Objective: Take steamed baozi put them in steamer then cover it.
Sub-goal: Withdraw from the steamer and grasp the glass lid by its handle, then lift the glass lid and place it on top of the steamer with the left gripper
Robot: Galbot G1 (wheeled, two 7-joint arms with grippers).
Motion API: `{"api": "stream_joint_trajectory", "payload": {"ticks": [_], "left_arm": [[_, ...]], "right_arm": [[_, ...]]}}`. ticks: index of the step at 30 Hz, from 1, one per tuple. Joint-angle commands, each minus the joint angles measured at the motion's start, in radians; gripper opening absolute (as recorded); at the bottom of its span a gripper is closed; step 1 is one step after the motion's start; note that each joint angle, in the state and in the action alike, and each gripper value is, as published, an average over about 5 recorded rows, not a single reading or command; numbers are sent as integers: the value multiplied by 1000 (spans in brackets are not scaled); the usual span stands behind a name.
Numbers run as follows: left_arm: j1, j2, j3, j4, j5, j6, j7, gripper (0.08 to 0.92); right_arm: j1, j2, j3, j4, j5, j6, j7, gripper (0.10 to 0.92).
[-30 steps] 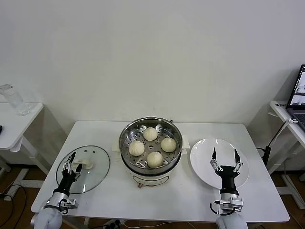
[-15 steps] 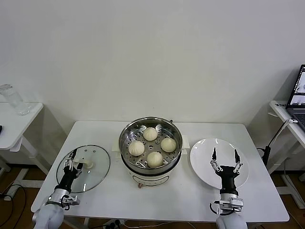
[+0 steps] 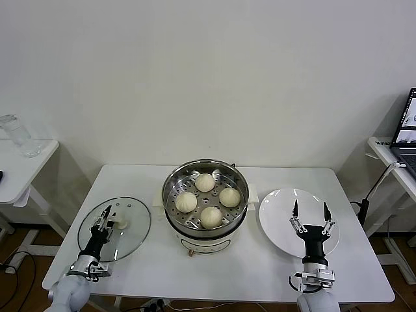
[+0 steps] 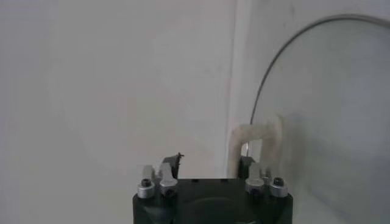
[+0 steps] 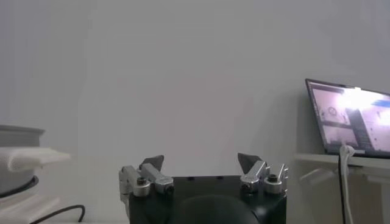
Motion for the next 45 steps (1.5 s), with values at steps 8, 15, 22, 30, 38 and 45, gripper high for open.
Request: {"api": "stream_joint_trajectory", "payload": {"ticks": [8,15,22,30,38,45], "left_arm": [[53,26,-14,-139,-81,14,52,239],[112,46,-56,-345,-130,47,64,192],[136,71,-167,-603,-127,196,94,192],[123,84,-20,-912,-121,386,197,192],[25,-24,398,-974,-56,660,304,192],[-73,-138,608,-886,60,806,419,192]], "right_arm": [[2,5,-3,13,-1,4,1,823],[5,11,-7,13,-14,7,1,823],[7,15,-12,17,-18,5,0,823],[15,18,-9,23,-23,-7,2,823],[31,21,0,7,-25,-14,10,823],[35,26,10,-15,-27,-7,10,823]]}}
